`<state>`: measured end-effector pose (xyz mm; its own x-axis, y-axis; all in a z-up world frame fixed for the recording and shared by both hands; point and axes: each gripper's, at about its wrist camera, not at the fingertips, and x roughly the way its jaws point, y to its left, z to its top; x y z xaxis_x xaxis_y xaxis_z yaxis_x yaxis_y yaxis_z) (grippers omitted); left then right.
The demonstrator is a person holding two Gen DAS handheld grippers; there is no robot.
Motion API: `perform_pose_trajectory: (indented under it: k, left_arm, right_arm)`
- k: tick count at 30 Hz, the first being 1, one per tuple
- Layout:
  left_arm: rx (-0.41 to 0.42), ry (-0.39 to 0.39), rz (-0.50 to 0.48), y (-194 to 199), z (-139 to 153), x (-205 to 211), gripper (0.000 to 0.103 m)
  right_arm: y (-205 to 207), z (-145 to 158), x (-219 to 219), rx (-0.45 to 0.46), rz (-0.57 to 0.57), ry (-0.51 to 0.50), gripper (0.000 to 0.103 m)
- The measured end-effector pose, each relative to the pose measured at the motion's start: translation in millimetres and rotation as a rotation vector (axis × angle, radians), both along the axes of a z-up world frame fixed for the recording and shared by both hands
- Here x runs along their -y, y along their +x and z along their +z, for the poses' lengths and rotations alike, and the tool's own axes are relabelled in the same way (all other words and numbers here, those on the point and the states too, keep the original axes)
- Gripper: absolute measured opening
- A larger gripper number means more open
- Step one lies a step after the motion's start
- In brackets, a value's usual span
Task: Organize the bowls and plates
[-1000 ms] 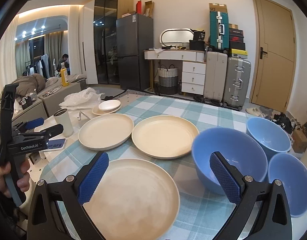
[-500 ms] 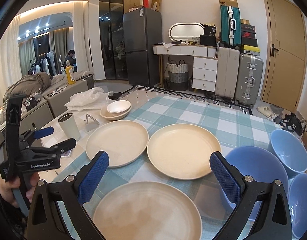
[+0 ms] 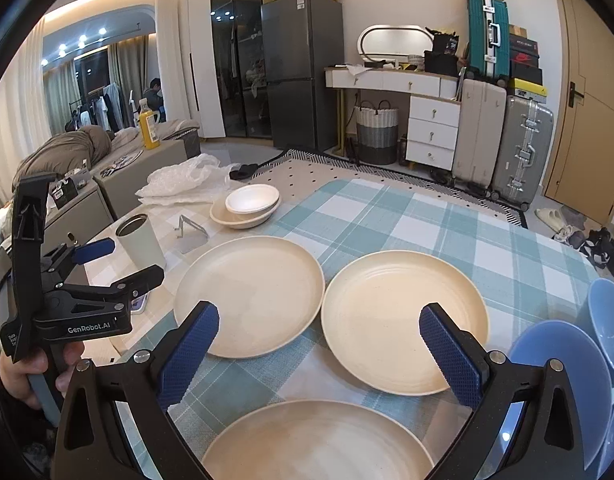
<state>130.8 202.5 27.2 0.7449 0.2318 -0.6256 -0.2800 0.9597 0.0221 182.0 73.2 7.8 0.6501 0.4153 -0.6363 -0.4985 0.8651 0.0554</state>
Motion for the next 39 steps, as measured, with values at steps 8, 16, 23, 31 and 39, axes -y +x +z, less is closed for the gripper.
perform_pose_trajectory:
  k: [8,16,23,31,39]
  left_arm:
    - [-0.063,-0.014,0.024,20.5,-24.7,-23.7,0.1]
    - [-0.111,-0.031,-0.002,45.3,-46.6,-29.9,0.096]
    - [-0.137,-0.058,-0.005,61.2,-60.3,-31.8,0.096]
    - [-0.15,-0.102,0.008,70.4,-70.5,-39.6,0.097]
    - [-0.175,-0.149,0.018,84.7,-81.3,-51.4,0.096]
  right_arm:
    - [29.2,-30.9,-25.4,-0.101,0.048,0.001,0.096]
    - [45.0,-53.6,-41.7,-0.143,0.065,-0.027,0.092]
    - [61.1,-68.7,-48.4,-0.214,0.063,-0.013,0.085]
    - [67.3,-86.4,-55.9,-0.295,0.081,-0.005,0.081]
    - [74.3,-102.8,-62.0,-0.377,0.074,0.012,0.078]
